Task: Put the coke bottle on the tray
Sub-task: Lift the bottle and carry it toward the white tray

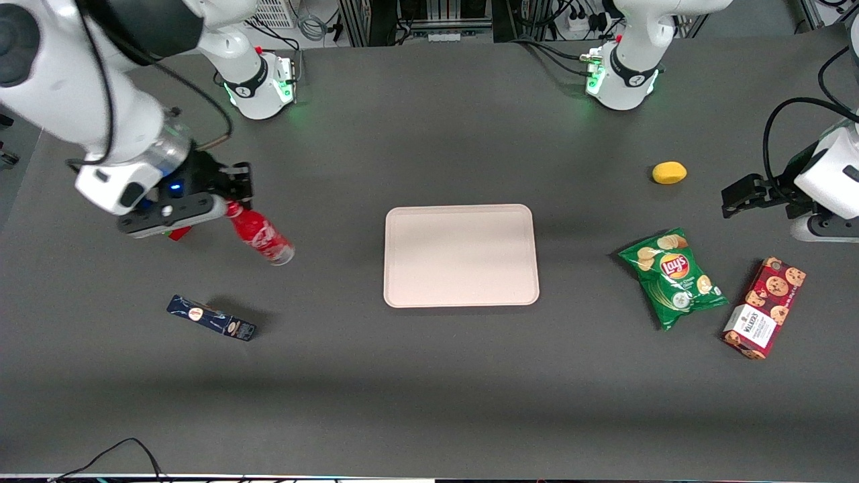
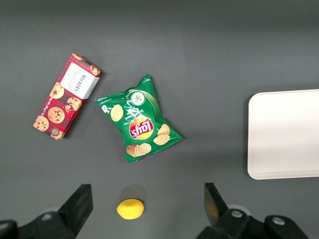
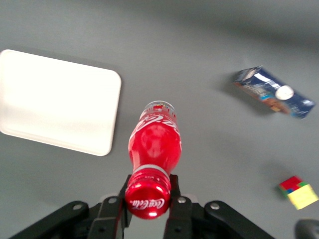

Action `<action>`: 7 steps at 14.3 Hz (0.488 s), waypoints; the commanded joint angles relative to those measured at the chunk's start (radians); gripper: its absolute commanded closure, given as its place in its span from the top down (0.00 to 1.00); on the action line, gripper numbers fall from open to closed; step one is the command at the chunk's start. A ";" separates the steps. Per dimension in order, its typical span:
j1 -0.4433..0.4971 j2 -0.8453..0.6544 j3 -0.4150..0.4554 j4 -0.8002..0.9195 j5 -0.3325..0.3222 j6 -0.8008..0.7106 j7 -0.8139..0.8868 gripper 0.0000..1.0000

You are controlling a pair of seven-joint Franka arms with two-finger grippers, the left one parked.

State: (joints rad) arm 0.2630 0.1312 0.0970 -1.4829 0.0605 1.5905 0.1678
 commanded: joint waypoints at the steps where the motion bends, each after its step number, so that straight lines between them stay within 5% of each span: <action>1: 0.008 0.054 0.116 0.050 0.018 0.018 0.180 0.00; 7: 0.055 0.200 0.191 0.049 -0.066 0.134 0.317 0.00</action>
State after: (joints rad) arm 0.3077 0.2333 0.2718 -1.4776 0.0491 1.7104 0.4530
